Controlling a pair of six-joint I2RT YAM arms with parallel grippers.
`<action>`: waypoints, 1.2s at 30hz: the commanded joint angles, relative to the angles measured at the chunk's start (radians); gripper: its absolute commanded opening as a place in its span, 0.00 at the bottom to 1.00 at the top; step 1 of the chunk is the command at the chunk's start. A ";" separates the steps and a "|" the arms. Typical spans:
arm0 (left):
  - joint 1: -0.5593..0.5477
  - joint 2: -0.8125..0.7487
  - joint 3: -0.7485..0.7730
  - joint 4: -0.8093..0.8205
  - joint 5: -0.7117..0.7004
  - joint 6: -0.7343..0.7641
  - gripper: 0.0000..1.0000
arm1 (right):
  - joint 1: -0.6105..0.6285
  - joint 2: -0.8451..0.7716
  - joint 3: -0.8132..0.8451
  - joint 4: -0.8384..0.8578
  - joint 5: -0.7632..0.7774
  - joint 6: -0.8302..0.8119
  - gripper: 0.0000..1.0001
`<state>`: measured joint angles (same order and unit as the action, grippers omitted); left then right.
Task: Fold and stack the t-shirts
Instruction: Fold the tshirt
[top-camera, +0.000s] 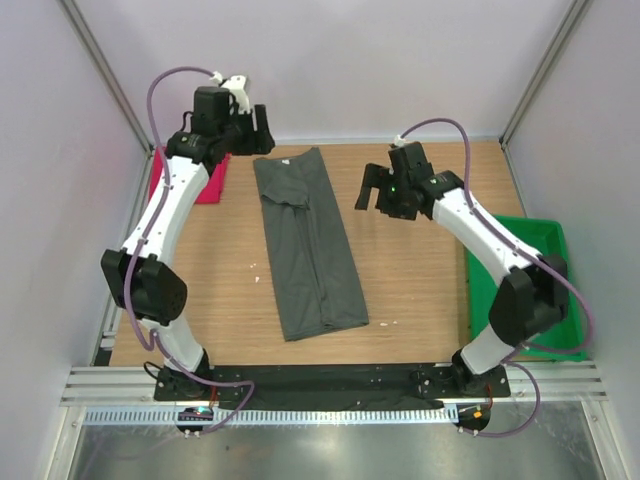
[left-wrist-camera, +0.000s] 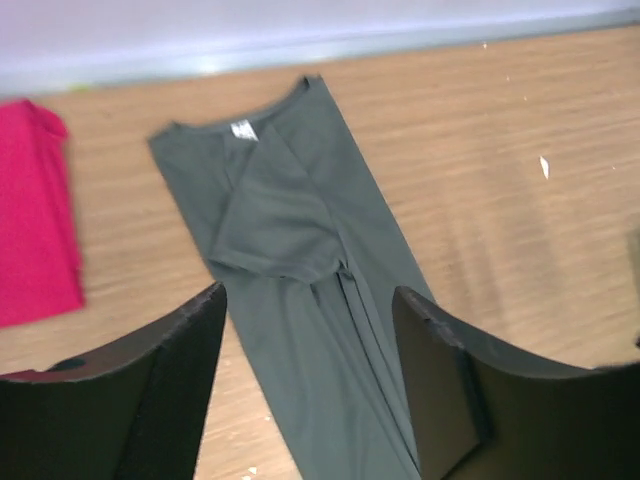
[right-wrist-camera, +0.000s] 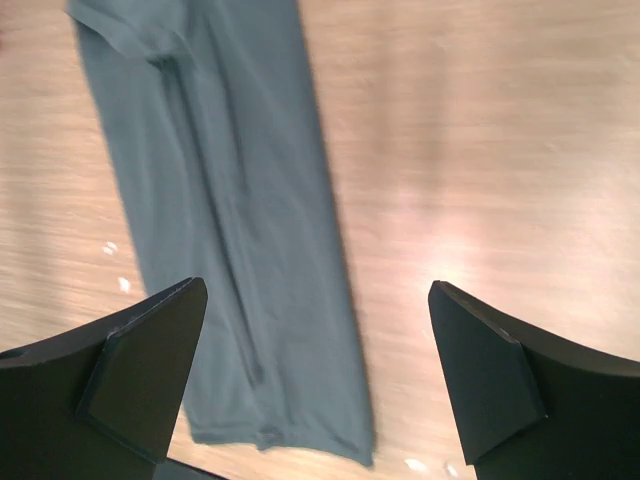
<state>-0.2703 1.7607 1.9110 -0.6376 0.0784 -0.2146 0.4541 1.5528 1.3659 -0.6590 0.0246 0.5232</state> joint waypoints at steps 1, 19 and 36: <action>0.084 0.037 -0.110 0.061 0.291 -0.147 0.64 | -0.035 0.184 0.132 0.134 -0.297 -0.023 1.00; 0.155 0.517 -0.106 0.510 0.529 -0.551 0.24 | -0.055 0.963 0.752 0.645 -0.729 0.435 0.11; 0.175 0.635 -0.119 0.527 0.498 -0.586 0.24 | -0.015 1.073 0.753 0.616 -0.755 0.437 0.05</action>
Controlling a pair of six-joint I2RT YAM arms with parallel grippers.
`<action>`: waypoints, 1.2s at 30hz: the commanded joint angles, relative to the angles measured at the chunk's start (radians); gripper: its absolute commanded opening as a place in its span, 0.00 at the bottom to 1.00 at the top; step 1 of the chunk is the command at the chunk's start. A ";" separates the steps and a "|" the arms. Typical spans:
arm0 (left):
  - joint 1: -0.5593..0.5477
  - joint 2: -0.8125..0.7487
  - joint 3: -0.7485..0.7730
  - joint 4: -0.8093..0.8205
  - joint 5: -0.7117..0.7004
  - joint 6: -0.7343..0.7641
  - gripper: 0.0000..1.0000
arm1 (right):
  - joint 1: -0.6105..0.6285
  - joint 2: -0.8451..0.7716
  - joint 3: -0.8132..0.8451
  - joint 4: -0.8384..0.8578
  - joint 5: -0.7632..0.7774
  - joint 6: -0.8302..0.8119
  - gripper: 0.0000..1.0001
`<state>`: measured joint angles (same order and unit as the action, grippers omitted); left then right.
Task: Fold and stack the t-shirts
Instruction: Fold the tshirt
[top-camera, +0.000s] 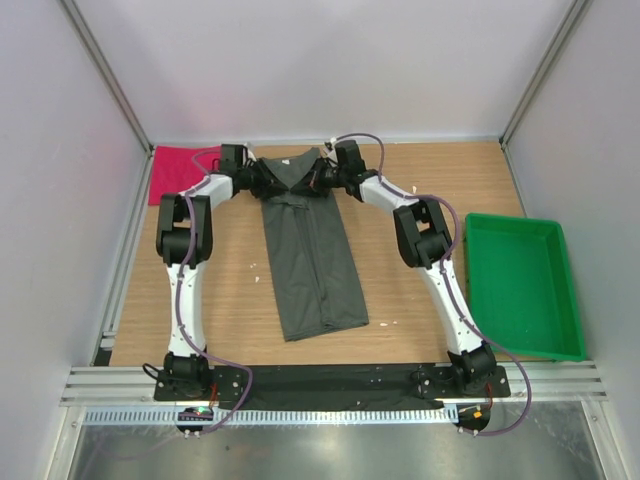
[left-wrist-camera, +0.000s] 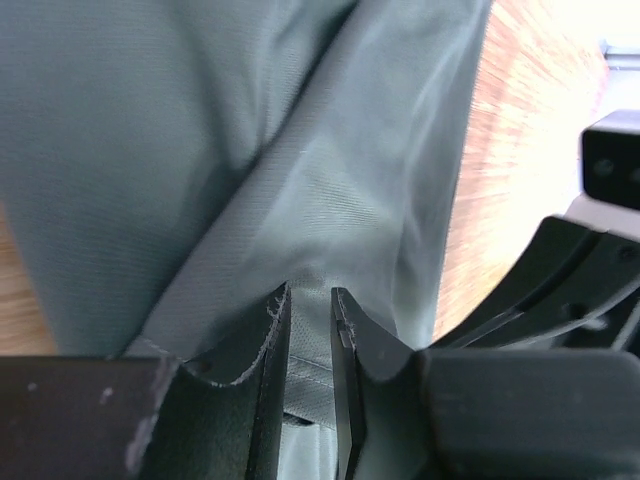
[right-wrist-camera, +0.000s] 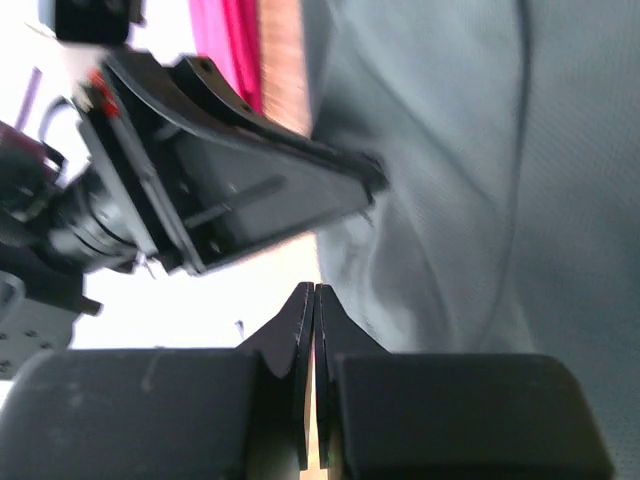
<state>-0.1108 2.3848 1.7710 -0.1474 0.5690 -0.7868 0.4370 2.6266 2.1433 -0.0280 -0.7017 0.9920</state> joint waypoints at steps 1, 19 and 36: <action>0.017 0.010 0.019 0.035 0.006 -0.014 0.24 | 0.000 -0.004 -0.036 -0.038 -0.033 -0.059 0.05; 0.022 -0.101 -0.004 0.063 0.035 -0.005 0.33 | -0.012 -0.022 0.112 -0.210 -0.001 -0.161 0.04; 0.030 -0.036 -0.068 0.052 -0.037 -0.060 0.30 | 0.048 0.062 0.063 -0.119 0.013 -0.062 0.05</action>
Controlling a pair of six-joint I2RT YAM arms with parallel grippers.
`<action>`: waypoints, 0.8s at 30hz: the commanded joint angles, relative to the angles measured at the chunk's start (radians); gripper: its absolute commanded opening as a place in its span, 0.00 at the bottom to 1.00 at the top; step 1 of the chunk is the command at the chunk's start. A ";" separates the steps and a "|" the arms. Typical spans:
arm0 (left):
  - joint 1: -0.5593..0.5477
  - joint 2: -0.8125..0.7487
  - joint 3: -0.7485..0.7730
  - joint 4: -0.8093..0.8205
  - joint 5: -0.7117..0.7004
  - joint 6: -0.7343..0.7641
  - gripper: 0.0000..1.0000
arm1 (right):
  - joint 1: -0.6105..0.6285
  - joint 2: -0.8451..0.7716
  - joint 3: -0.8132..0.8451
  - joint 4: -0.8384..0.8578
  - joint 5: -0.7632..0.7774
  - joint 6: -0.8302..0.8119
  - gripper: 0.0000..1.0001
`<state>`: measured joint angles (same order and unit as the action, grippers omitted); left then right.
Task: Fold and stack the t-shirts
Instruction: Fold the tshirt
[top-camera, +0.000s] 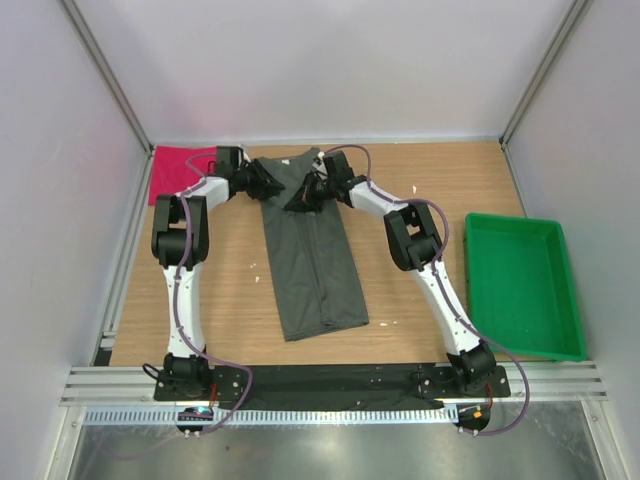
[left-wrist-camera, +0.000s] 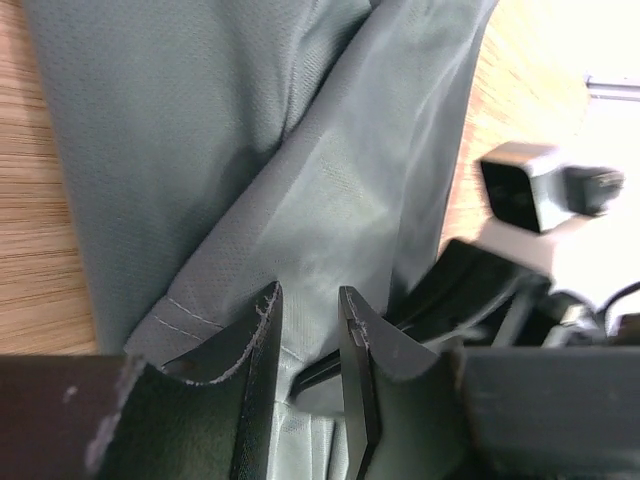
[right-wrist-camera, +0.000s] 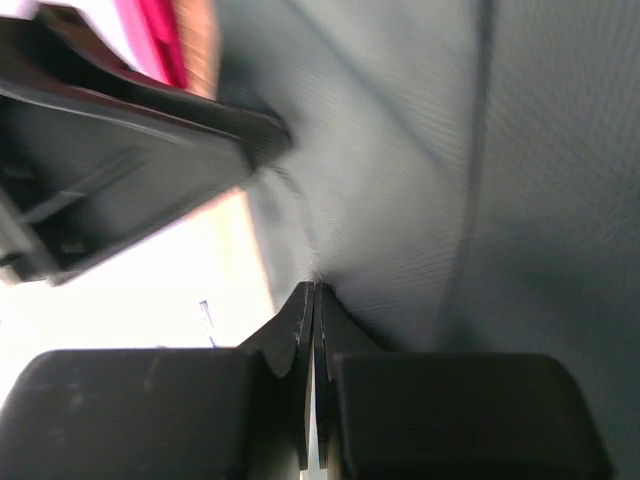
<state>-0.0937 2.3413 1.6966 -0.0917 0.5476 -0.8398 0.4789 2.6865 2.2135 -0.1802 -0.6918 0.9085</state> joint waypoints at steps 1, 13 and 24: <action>0.014 0.024 0.012 -0.006 -0.018 -0.002 0.30 | 0.000 0.009 -0.014 0.027 0.009 0.015 0.05; 0.012 0.145 0.238 -0.141 0.048 0.054 0.37 | -0.034 -0.062 0.034 -0.140 0.074 -0.141 0.17; 0.008 -0.193 0.262 -0.243 0.072 0.119 0.62 | -0.074 -0.295 0.080 -0.427 0.075 -0.279 0.49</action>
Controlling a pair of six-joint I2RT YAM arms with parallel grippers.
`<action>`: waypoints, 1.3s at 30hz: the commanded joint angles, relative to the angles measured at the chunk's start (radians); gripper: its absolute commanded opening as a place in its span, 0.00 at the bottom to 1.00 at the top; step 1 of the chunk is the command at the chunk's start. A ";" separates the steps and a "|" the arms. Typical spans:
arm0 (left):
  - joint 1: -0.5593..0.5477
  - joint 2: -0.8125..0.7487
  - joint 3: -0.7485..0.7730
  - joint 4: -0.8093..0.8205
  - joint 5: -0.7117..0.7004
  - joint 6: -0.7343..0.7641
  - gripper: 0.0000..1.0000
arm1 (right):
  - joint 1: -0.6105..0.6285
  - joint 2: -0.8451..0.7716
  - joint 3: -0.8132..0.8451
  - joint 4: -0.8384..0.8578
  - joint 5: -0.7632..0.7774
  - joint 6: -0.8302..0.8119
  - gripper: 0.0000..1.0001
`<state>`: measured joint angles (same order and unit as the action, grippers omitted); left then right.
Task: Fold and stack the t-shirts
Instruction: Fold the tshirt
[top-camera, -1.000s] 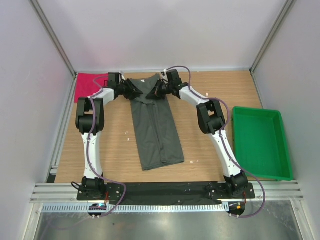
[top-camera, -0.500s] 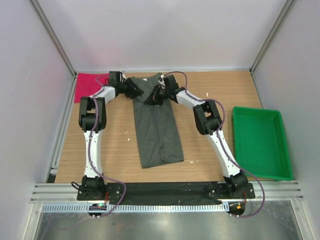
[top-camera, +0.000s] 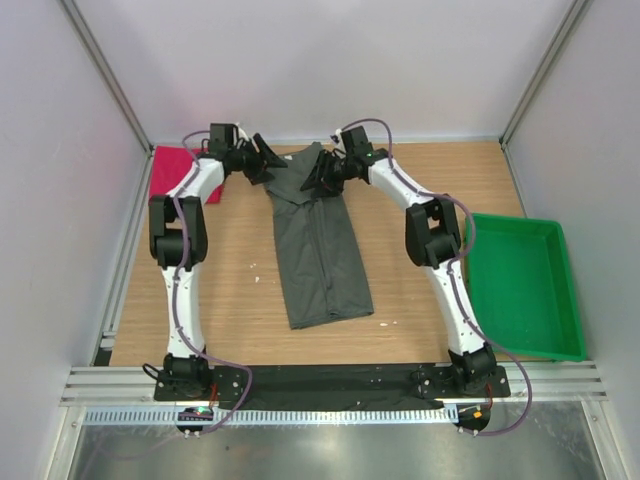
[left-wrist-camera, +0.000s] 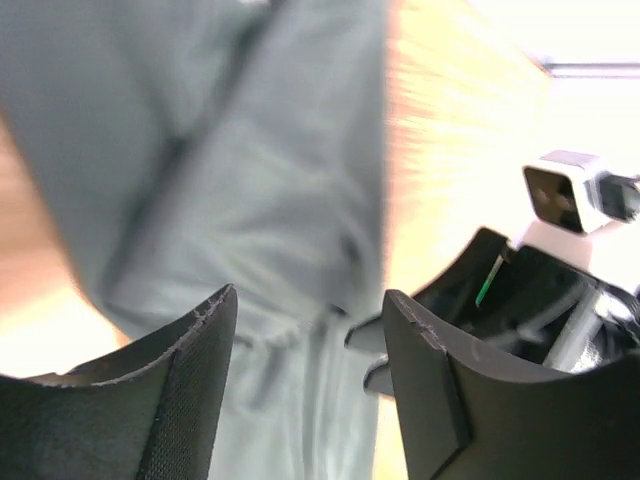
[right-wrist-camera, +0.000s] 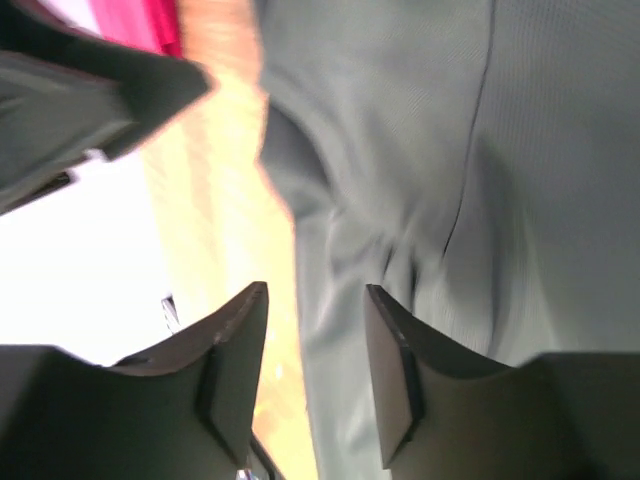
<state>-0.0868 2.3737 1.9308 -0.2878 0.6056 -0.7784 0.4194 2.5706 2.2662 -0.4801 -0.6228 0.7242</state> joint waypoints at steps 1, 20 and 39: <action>-0.002 -0.258 -0.010 -0.071 0.013 0.067 0.63 | -0.022 -0.205 0.007 -0.158 0.018 -0.124 0.50; -0.287 -1.202 -1.259 0.010 -0.112 -0.126 0.59 | -0.045 -1.041 -1.261 -0.094 0.109 -0.319 0.59; -0.513 -1.265 -1.514 0.033 -0.355 -0.404 0.51 | -0.047 -1.132 -1.551 0.008 0.081 -0.282 0.47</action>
<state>-0.5674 1.0725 0.3866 -0.2787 0.3130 -1.1465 0.3717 1.4612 0.7296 -0.5381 -0.5182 0.4278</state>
